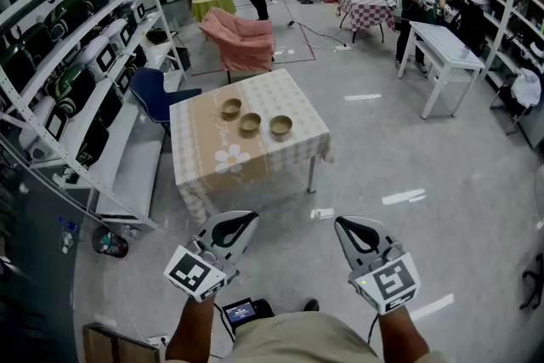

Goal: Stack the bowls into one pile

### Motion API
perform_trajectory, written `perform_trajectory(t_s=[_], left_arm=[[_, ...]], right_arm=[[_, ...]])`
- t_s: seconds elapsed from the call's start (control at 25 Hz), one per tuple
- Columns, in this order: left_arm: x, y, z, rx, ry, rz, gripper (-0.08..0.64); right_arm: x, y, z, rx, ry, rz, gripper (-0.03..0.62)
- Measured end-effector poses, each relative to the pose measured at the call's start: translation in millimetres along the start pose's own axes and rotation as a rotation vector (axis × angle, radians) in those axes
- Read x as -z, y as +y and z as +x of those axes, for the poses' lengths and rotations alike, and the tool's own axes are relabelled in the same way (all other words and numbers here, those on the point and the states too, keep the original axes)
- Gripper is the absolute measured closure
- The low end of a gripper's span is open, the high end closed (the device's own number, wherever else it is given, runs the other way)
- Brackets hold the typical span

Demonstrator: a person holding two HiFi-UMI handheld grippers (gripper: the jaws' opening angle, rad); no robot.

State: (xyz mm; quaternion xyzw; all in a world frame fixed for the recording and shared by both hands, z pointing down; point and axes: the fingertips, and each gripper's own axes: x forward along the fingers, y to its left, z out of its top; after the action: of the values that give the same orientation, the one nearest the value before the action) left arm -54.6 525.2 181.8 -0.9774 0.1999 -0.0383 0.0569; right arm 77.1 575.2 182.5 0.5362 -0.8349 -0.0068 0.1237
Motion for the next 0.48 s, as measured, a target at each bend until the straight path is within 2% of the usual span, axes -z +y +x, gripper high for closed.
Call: perform_trajectory(t_s=[0.48], left_arm=[[-2, -19, 30, -0.028, 0.003, 0.016, 0.554]], right_arm=[[13, -26, -14, -0.036, -0.022, 0.006, 0.589]])
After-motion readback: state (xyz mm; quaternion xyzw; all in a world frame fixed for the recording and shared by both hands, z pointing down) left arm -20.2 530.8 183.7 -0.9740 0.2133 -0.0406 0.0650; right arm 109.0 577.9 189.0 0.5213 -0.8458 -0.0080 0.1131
